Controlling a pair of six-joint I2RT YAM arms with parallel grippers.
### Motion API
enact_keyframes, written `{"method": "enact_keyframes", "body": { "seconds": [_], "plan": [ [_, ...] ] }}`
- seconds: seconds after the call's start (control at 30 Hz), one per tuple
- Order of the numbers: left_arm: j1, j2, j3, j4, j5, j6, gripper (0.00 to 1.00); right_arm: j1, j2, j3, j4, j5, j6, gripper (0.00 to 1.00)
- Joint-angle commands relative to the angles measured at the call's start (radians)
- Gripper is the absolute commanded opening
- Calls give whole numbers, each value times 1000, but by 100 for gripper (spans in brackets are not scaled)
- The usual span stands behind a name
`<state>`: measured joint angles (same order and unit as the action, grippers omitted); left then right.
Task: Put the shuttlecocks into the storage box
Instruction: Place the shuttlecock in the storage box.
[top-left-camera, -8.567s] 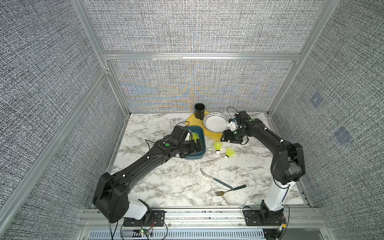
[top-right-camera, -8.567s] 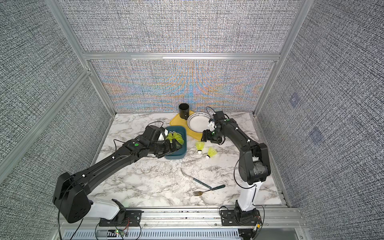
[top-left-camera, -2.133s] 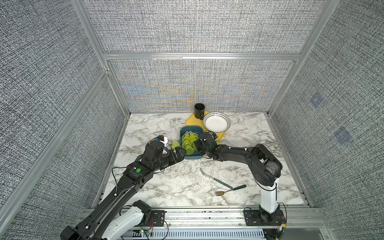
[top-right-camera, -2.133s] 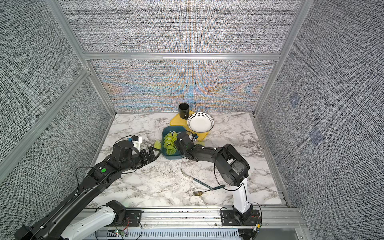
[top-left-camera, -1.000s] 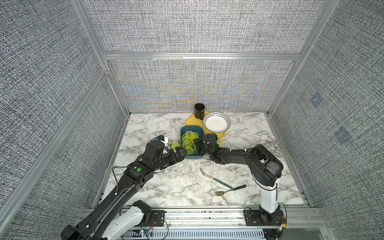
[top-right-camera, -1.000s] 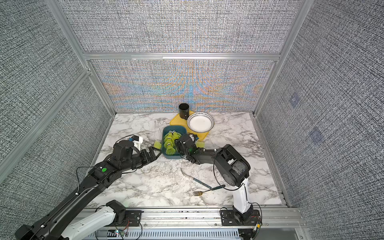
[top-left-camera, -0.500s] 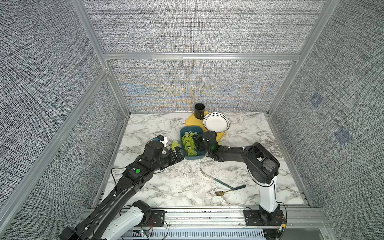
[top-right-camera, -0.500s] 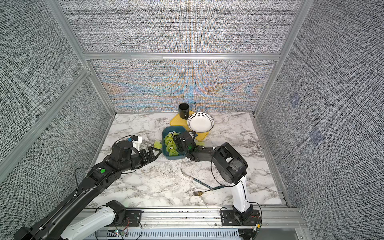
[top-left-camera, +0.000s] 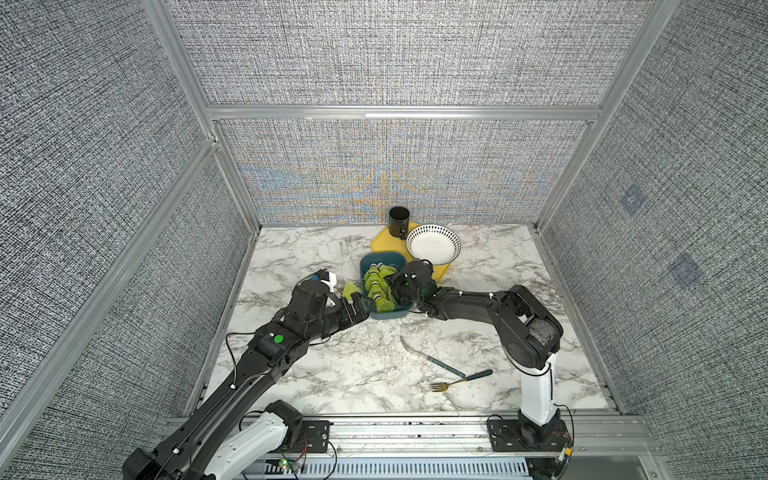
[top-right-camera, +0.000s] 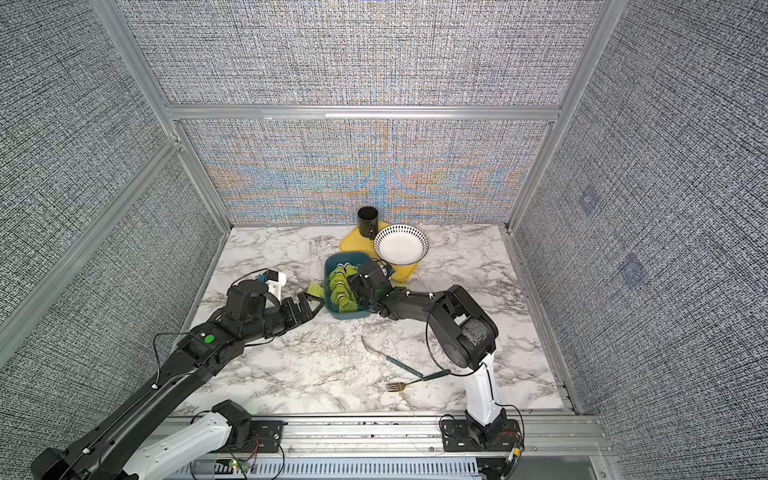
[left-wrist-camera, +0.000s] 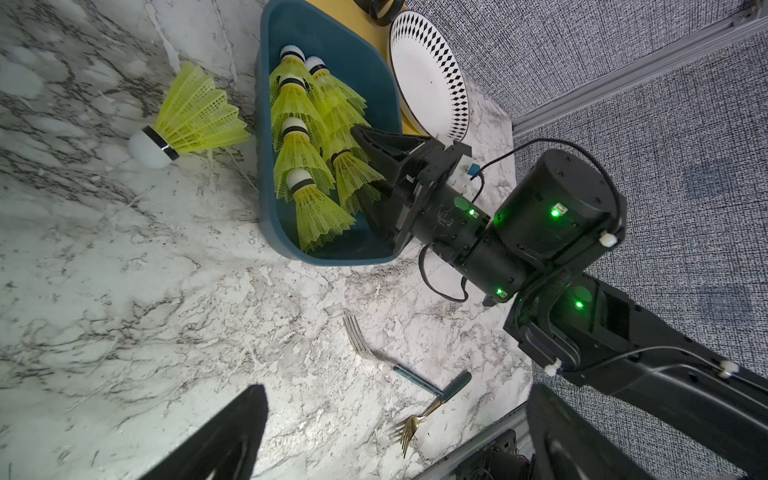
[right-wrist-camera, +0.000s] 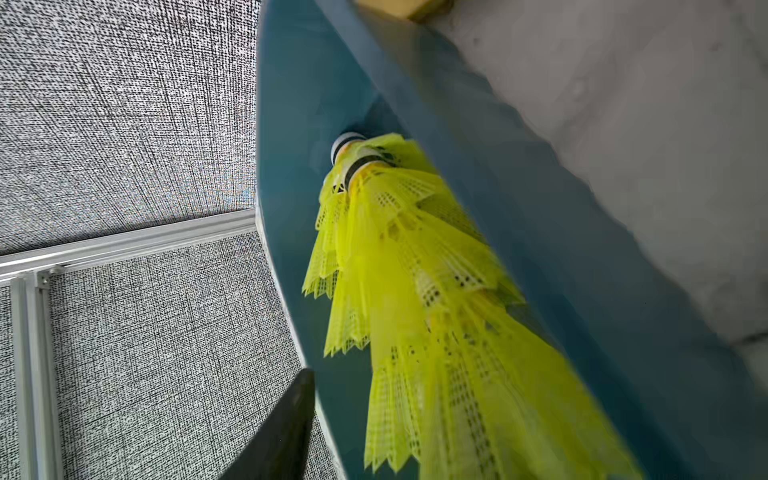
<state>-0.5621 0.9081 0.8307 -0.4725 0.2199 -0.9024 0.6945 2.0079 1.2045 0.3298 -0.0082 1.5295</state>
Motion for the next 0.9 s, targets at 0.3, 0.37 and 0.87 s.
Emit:
{"method": "enact_keyframes", "body": {
  "seconds": [0.3, 0.37, 0.87],
  "plan": [
    [1, 30, 9, 38, 11, -7, 100, -3, 37, 235, -485, -103, 4, 63],
    [1, 36, 13, 38, 12, -7, 100, 2, 28, 246, -527, -99, 4, 63],
    [1, 61, 21, 38, 18, -7, 100, -2, -71, 214, -594, -98, -21, 63]
  ]
}}
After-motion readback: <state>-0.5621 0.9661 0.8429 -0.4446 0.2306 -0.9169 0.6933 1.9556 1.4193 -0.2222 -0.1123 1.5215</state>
